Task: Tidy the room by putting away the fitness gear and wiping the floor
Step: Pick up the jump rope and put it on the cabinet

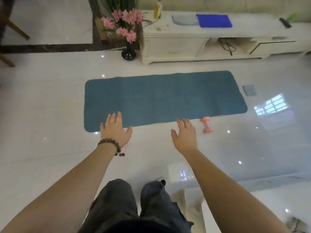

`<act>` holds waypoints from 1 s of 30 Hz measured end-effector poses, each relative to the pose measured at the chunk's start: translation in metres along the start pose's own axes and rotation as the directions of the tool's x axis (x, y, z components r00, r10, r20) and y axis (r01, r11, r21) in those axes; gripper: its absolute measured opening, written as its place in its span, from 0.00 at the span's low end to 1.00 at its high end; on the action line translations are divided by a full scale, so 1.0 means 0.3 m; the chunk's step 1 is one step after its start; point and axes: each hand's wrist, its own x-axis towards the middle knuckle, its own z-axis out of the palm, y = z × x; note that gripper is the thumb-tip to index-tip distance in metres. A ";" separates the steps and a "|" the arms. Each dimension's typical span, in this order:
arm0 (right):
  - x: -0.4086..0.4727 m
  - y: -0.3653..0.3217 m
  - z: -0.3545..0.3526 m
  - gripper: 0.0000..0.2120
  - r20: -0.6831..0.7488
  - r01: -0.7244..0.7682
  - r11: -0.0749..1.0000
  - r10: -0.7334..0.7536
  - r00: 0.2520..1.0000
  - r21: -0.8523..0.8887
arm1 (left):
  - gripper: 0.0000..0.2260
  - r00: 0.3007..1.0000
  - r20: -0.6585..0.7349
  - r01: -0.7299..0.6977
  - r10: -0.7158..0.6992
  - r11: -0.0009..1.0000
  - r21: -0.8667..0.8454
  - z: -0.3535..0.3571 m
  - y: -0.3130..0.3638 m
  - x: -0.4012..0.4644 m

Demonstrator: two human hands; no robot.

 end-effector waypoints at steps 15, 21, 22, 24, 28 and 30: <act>0.324 -0.171 0.116 0.24 0.196 0.264 0.964 -0.255 0.947 -0.021 | 0.32 0.941 -0.004 0.336 -0.339 0.936 -0.106 0.087 -0.155 0.108; 0.485 -0.281 0.248 0.24 0.283 0.284 0.957 -0.255 0.925 -0.066 | 0.30 0.908 0.107 0.416 -0.404 0.900 -0.130 0.200 -0.295 0.226; 0.513 -0.302 0.279 0.24 0.300 0.289 0.954 -0.256 0.919 -0.072 | 0.30 0.900 0.126 0.432 -0.417 0.893 -0.129 0.227 -0.323 0.244; 0.568 -0.343 0.357 0.24 0.334 0.314 0.946 -0.271 0.903 -0.082 | 0.31 0.880 0.165 0.467 -0.445 0.875 -0.127 0.291 -0.383 0.283; 0.682 -0.393 0.577 0.24 0.418 0.353 0.929 -0.279 0.864 -0.110 | 0.31 0.837 0.212 0.536 -0.504 0.832 -0.142 0.474 -0.505 0.387; 0.746 -0.400 0.716 0.24 0.457 0.365 0.923 -0.273 0.847 -0.124 | 0.31 0.819 0.232 0.563 -0.524 0.812 -0.155 0.602 -0.558 0.458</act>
